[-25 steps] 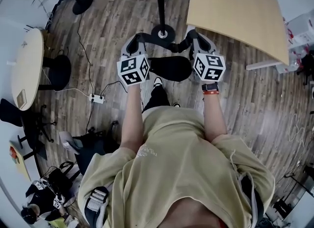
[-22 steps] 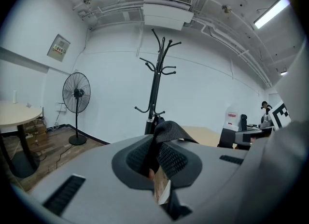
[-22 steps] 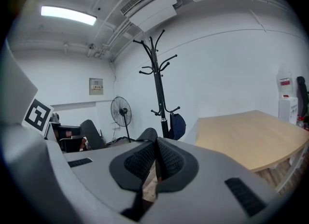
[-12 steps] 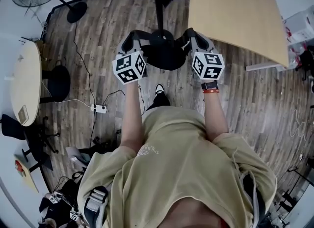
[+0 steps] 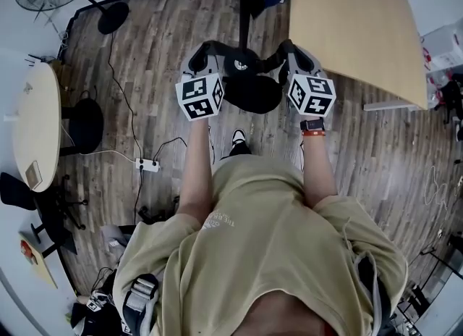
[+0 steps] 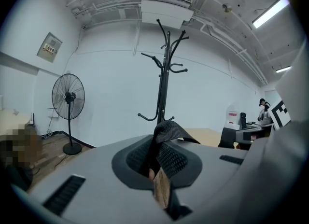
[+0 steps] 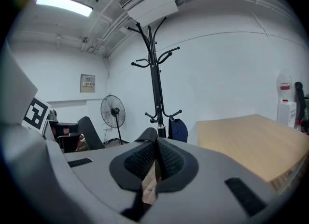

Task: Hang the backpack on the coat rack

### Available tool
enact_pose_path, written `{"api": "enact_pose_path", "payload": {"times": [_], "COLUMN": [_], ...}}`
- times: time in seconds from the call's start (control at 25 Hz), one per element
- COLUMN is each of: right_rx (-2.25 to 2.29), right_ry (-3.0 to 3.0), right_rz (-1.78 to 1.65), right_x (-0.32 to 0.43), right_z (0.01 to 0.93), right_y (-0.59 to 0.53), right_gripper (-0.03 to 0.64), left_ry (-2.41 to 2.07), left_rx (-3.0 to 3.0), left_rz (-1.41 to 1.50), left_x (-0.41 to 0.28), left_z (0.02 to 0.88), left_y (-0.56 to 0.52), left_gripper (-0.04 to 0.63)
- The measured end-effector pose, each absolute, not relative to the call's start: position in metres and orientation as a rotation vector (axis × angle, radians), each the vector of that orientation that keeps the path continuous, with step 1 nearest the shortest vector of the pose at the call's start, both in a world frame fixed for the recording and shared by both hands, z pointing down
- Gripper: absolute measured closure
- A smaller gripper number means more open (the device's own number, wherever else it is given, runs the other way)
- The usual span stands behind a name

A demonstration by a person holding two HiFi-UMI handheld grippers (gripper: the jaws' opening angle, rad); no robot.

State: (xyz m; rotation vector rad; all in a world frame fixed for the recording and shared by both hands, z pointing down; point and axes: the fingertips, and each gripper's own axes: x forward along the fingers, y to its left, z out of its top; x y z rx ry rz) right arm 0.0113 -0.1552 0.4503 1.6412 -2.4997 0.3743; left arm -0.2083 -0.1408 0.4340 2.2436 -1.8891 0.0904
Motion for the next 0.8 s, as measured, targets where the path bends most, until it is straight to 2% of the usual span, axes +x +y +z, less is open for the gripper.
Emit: {"api": "enact_pose_path", "payload": {"times": [0.16,0.8], "right_rx": [1.723,1.705], "right_ry": [-2.469,-2.518], "right_rz": [0.392,0.334], "right_x": [0.009,-0.004], "right_z": [0.449,0.420], "right_y": [-0.172,-0.240], "right_gripper": [0.598,0.598], "left_ry": [-1.863,-1.830], "left_rx": [2.250,2.271], "left_rz": [0.071,0.006], "left_x": [-0.225,-0.206], "left_z": [0.436,0.413], "left_y": [-0.156,-0.229], "left_gripper": [0.568,0.568]}}
